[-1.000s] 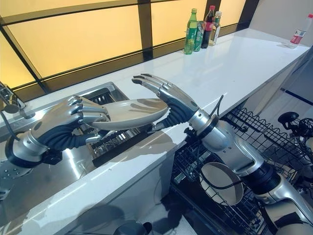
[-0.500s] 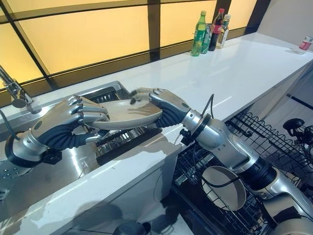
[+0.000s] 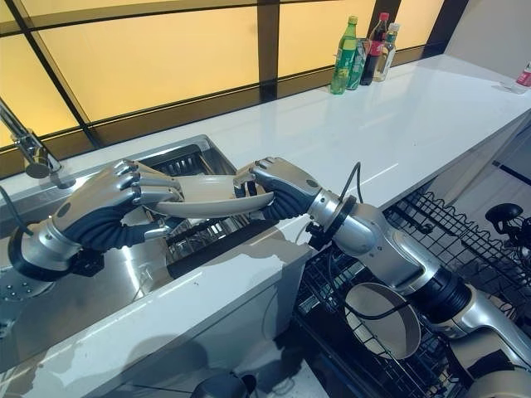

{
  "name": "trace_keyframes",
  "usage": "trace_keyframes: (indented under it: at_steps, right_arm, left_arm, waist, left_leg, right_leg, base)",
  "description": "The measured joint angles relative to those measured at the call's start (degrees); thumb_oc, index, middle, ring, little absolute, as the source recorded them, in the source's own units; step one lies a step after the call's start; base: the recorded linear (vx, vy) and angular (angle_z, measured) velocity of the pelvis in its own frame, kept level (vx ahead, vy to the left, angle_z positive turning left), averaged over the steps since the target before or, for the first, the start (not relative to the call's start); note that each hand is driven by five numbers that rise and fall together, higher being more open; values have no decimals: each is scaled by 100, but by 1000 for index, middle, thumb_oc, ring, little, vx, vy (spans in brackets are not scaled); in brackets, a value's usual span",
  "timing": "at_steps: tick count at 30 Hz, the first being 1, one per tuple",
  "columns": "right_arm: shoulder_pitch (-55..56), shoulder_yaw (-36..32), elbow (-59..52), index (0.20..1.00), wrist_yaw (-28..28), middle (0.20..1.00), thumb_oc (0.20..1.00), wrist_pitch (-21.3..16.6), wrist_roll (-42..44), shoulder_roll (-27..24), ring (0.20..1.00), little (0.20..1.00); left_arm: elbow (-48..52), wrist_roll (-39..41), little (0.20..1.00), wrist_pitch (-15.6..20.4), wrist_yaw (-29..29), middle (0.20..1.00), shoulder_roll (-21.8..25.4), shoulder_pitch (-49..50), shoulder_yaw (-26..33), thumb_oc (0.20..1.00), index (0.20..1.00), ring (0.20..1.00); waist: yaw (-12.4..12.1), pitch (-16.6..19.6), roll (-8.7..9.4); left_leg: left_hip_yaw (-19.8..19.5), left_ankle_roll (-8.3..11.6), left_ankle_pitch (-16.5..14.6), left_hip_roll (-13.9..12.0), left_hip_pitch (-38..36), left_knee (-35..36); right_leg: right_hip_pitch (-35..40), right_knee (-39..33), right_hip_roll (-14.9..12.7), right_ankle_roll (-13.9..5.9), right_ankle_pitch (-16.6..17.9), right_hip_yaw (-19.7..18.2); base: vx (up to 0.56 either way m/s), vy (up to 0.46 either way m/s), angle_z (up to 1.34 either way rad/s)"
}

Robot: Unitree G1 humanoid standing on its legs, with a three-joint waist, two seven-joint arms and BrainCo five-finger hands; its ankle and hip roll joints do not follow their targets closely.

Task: Pick up plates and place into dishwasher.

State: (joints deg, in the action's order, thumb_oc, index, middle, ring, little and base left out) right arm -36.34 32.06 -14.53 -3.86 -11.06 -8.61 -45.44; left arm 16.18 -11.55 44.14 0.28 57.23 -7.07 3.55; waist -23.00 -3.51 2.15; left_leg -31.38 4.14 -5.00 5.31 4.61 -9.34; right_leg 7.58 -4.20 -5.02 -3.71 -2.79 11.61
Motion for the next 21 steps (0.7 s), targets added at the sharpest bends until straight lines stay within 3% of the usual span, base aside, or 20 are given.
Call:
trace_keyframes:
  at_steps: [4,5,6,7,12,17,21]
  right_arm:
    - [0,-1,0,200,176,200,200,-14,-100,26,200,200]
    - [1,-4,2,200,270,200,200,-21,-138,50,200,200]
    - [3,-5,11,200,366,200,200,-21,-185,74,200,200]
    - [35,-25,31,200,441,200,200,-29,-201,117,200,200]
    - [319,-391,101,200,1025,200,200,-123,-441,536,200,200]
    - [529,-868,100,200,1206,200,200,-260,-543,531,200,200]
    - [797,-1628,146,200,1507,200,200,-236,-531,496,200,200]
  left_arm:
    - [-1,0,200,-17,49,200,-16,0,0,200,200,200]
    - [-4,0,429,-46,84,429,-36,0,0,429,429,429]
    - [-5,5,837,-84,133,837,-68,0,6,837,837,837]
    - [-5,10,1000,-113,212,1000,-137,-1,47,1000,1000,1000]
    - [55,229,1000,-105,433,1000,-377,-13,218,1000,1000,1000]
    - [113,216,1000,-104,770,1000,-471,-59,308,1000,1000,1000]
    - [122,80,1000,-111,1281,1000,-496,-54,765,1000,1000,1000]
  waist:
    - [6,-4,2]
    - [7,-5,2]
    - [9,-7,0]
    - [12,-10,-1]
    - [29,-25,-17]
    - [59,-43,-32]
    - [174,-98,-55]
  left_leg:
    - [-1,0,0,3,2,-1]
    - [-2,0,0,5,3,-4]
    - [-2,0,0,7,4,-5]
    - [-3,0,-1,9,8,-7]
    - [-5,-3,-2,24,37,-19]
    - [4,-4,-2,30,109,-48]
    - [18,-6,-3,11,100,-54]
  right_leg:
    - [-1,0,1,0,0,0]
    - [-1,1,1,0,0,0]
    - [-1,2,0,0,0,0]
    - [-5,3,-1,0,0,0]
    - [-29,7,-11,-3,-2,0]
    - [-119,45,-20,-8,-4,-13]
    - [-123,56,-22,-10,-5,-31]
  base:
    - [0,0,0]
    - [0,0,0]
    - [0,0,0]
    - [0,0,0]
    - [0,0,0]
    - [14,-2,-1]
    - [44,-6,-3]
